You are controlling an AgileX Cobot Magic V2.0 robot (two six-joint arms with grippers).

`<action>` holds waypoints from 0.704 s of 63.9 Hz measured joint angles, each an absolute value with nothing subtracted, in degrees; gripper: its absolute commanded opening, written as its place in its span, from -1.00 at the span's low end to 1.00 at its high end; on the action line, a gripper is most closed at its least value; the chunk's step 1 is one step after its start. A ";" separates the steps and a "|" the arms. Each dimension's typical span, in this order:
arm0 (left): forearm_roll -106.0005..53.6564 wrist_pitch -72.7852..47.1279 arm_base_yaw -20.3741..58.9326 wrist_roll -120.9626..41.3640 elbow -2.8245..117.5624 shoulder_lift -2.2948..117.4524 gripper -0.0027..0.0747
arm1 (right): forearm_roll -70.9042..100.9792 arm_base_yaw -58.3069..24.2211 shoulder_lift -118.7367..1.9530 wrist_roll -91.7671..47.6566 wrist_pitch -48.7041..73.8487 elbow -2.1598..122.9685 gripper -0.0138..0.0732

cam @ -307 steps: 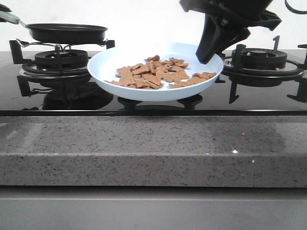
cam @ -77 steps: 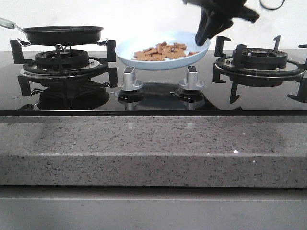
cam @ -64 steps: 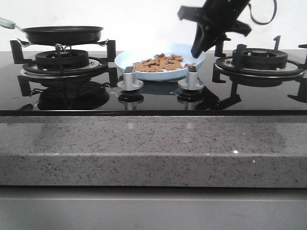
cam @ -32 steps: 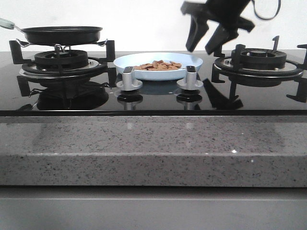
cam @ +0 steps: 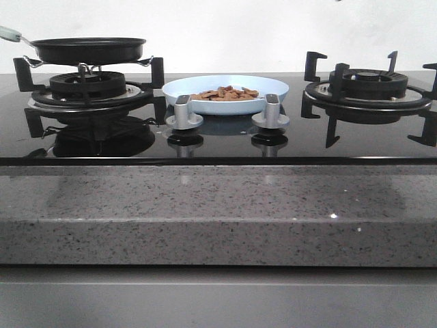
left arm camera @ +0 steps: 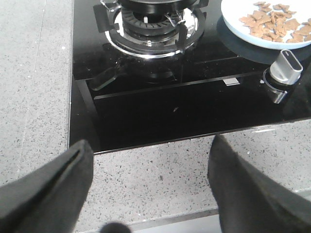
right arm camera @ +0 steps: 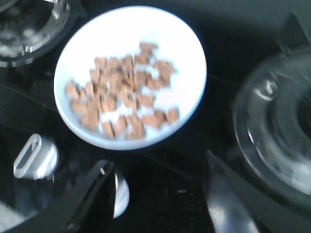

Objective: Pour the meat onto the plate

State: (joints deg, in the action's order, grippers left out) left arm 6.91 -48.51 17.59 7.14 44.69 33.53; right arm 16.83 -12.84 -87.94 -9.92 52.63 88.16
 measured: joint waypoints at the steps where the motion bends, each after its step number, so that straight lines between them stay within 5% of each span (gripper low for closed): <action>1: 6.91 -48.39 17.59 7.14 44.55 33.53 0.34 | 16.56 -12.84 -86.66 -9.92 52.21 86.80 0.31; 22: 6.87 -47.48 17.59 7.14 43.54 33.53 0.34 | 14.47 -12.84 -55.34 -10.01 48.19 56.38 0.31; 45: 6.87 -47.34 17.59 7.14 43.54 33.53 0.34 | 14.23 -12.84 -30.74 -9.60 50.23 38.82 0.31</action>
State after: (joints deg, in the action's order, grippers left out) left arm 6.87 -47.34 17.59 7.14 43.54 33.53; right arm 14.23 -12.84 -30.74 -9.60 50.23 38.82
